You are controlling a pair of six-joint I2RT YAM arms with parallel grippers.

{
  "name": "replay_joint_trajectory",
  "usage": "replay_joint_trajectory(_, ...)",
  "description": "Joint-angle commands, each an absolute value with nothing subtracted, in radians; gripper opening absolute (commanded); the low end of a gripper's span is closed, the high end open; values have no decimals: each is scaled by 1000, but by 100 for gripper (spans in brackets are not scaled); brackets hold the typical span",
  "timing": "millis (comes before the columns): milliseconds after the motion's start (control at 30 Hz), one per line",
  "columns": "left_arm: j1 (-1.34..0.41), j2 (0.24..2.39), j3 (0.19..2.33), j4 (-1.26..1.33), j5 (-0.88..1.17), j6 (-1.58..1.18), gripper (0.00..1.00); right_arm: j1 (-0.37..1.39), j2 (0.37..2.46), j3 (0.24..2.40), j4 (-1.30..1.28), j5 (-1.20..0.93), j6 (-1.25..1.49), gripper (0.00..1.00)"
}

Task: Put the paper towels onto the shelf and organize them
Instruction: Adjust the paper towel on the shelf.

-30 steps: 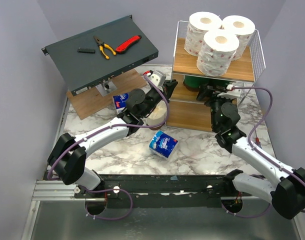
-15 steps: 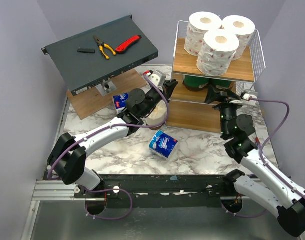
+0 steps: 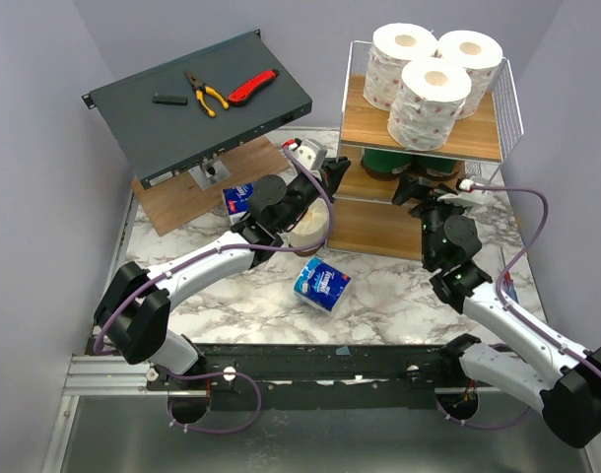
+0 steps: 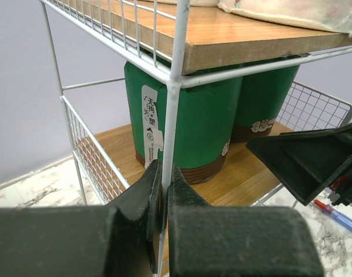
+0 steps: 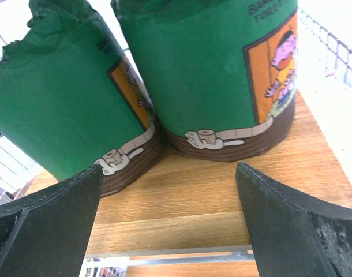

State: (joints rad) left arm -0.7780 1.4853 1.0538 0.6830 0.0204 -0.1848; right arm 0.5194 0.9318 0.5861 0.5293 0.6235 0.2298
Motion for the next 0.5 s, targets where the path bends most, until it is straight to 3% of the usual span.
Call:
replay_joint_trajectory(0, -790, 1501, 1063, 667, 80, -256, 0, 546, 982, 587, 585, 623, 291, 100)
replay_joint_trajectory(267, -793, 1497, 1062, 663, 80, -256, 0, 624, 1106, 631, 665, 655, 299, 100)
replay_joint_trajectory(467, -803, 1492, 1058, 663, 80, -247, 0, 654, 1235, 716, 646, 814, 304, 100)
